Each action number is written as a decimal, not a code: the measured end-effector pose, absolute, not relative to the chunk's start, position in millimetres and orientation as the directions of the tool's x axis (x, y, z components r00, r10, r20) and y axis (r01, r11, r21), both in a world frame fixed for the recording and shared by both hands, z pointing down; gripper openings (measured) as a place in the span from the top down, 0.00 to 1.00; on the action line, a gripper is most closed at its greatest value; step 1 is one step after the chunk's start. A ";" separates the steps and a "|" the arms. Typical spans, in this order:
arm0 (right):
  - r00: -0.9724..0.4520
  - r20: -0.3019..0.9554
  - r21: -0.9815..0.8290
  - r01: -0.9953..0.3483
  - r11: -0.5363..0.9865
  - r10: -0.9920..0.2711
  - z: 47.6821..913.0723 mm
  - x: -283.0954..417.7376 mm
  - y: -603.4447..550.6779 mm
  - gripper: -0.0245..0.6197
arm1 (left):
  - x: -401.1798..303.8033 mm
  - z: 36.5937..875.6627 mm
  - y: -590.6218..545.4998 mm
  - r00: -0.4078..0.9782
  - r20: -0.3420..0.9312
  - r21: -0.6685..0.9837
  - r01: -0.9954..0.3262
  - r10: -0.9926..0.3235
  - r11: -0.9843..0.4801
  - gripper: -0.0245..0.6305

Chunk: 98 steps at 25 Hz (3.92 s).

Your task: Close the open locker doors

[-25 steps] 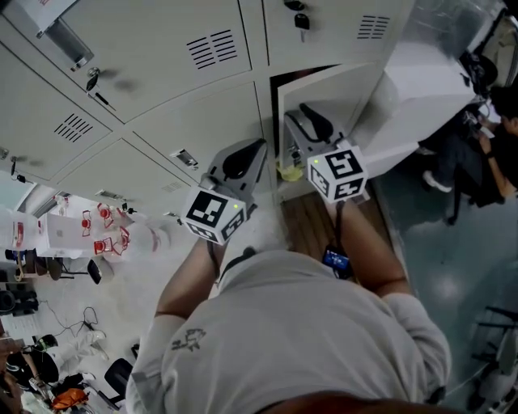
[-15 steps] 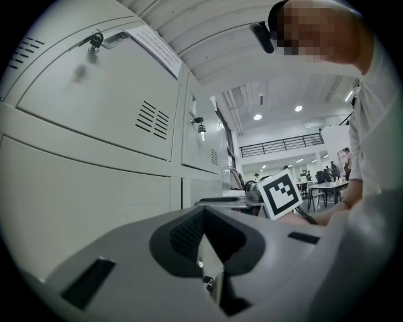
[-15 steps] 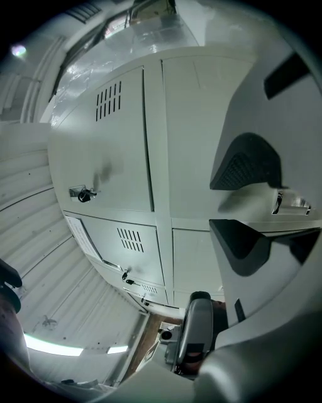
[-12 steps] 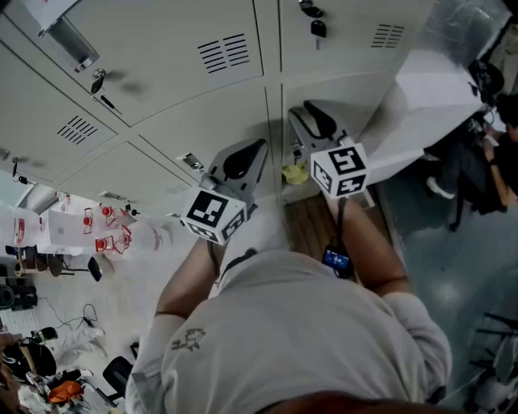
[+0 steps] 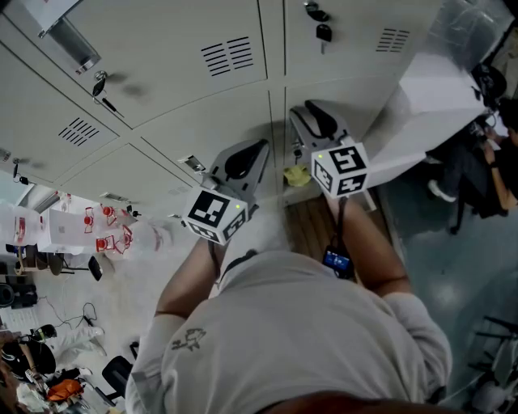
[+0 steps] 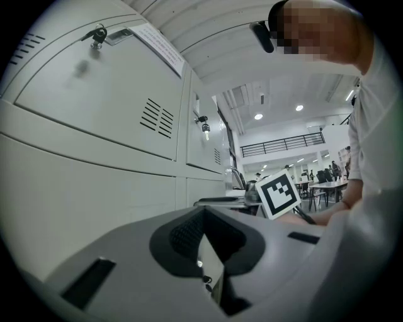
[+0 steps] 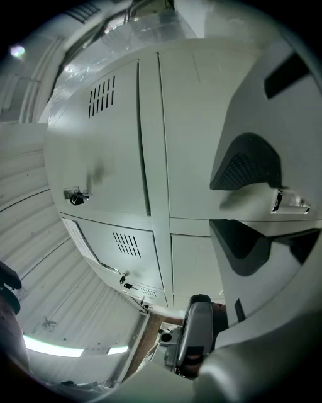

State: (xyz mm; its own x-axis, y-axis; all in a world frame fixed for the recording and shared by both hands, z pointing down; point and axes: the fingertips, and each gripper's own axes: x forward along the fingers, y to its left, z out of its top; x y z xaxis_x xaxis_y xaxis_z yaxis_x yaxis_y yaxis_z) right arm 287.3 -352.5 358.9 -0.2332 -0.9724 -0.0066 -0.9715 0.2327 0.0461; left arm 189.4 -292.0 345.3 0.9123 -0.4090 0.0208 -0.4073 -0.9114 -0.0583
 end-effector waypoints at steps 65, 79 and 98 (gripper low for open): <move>-0.272 0.064 0.023 -0.962 0.274 -0.960 455.3 281.6 -195.4 0.96 | 224.9 418.6 -207.2 0.948 0.074 0.027 -0.313 -0.311 -0.949 0.97; -0.019 0.119 0.001 -1.000 0.019 -0.993 475.4 334.9 -146.8 0.96 | 279.3 438.1 -180.2 0.993 0.092 0.070 -0.078 -0.072 -0.994 0.97; 0.208 0.215 -0.012 -0.976 -0.216 -0.954 520.6 342.0 -118.8 0.96 | 269.1 482.5 -184.0 0.973 0.169 0.119 0.138 0.157 -0.983 0.97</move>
State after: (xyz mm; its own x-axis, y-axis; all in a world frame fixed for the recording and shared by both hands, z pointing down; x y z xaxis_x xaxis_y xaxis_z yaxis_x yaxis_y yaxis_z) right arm 342.0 -118.8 520.6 0.2079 -0.9543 0.2147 -0.9764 -0.2155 -0.0124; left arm 269.1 -184.0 482.5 0.9730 0.1572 0.1689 0.1383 -0.9833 0.1186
